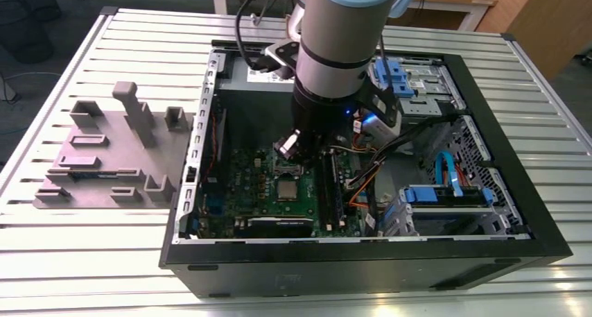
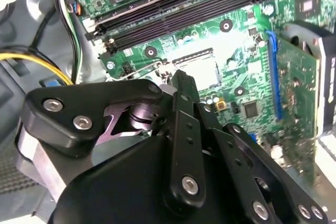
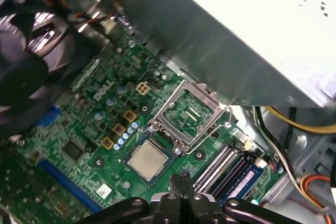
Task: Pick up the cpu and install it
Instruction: 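Close the cpu cover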
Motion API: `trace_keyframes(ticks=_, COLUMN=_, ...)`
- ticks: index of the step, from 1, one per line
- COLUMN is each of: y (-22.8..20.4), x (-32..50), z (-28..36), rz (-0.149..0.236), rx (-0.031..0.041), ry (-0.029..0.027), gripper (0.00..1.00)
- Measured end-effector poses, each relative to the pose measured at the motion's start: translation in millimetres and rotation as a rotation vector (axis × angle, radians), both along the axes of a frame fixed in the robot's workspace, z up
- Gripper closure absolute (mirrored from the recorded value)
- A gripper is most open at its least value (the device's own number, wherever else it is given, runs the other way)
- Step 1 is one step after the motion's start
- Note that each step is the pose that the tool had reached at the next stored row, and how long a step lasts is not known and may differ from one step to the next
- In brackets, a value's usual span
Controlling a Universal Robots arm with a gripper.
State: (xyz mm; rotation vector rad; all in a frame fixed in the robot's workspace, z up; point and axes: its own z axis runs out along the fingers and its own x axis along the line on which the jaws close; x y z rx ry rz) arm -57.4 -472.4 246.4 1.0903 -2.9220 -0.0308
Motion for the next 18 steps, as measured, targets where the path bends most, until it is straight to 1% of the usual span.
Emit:
trace_keyframes(ticks=4, y=-0.1, x=0.0, z=-0.9, rz=0.073, rx=-0.0001, ry=0.0, gripper=0.9)
trace_keyframes(ticks=5, y=0.0, x=0.0, z=-1.2, rz=0.087, rx=0.0013, ry=0.0, gripper=0.9)
trace_keyframes(ticks=7, y=0.0, x=0.0, z=-1.5, rz=0.111, rx=0.0073, ry=-0.0003, gripper=0.9)
trace_keyframes(ticks=8, y=0.0, x=0.0, z=-1.6, rz=0.12, rx=0.0133, ry=-0.0007, gripper=0.9)
trace_keyframes(ticks=9, y=0.0, x=0.1, z=-1.6, rz=0.125, rx=0.0264, ry=-0.0015, gripper=0.9)
trace_keyframes(ticks=12, y=0.0, x=1.6, z=-1.6, rz=0.128, rx=0.0794, ry=-0.0047, gripper=0.9)
trace_keyframes(ticks=13, y=0.0, x=2.5, z=-2.0, rz=0.128, rx=0.0888, ry=-0.0053, gripper=0.9)
trace_keyframes(ticks=14, y=0.5, x=3.8, z=-2.6, rz=0.128, rx=0.0923, ry=-0.0057, gripper=0.9)
trace_keyframes(ticks=18, y=3.8, x=9.0, z=-4.5, rz=0.129, rx=0.0924, ry=-0.0055, gripper=0.9)
